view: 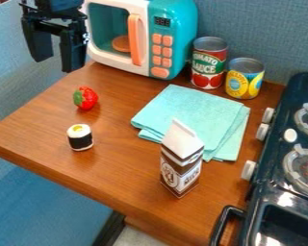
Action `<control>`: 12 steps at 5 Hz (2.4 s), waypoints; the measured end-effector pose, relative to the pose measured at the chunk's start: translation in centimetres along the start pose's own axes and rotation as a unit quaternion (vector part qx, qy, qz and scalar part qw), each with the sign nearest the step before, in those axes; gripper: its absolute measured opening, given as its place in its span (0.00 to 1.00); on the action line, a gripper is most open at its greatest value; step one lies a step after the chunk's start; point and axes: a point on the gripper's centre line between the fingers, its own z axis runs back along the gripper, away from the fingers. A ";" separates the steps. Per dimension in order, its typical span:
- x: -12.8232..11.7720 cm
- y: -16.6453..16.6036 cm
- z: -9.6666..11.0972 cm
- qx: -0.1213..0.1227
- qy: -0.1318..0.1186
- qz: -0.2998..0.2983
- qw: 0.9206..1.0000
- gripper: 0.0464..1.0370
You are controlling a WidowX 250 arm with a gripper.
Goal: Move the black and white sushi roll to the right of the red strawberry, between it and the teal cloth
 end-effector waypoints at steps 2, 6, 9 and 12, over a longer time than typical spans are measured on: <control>1.1 -0.3 -2.8 -0.017 -0.006 -0.012 1.000 0.96; 2.2 -0.4 -9.0 -0.035 -0.006 -0.059 0.998 0.96; 2.0 1.2 -11.3 0.006 0.043 -0.036 0.998 0.96; 2.8 0.7 -12.6 -0.015 0.057 -0.042 0.997 0.96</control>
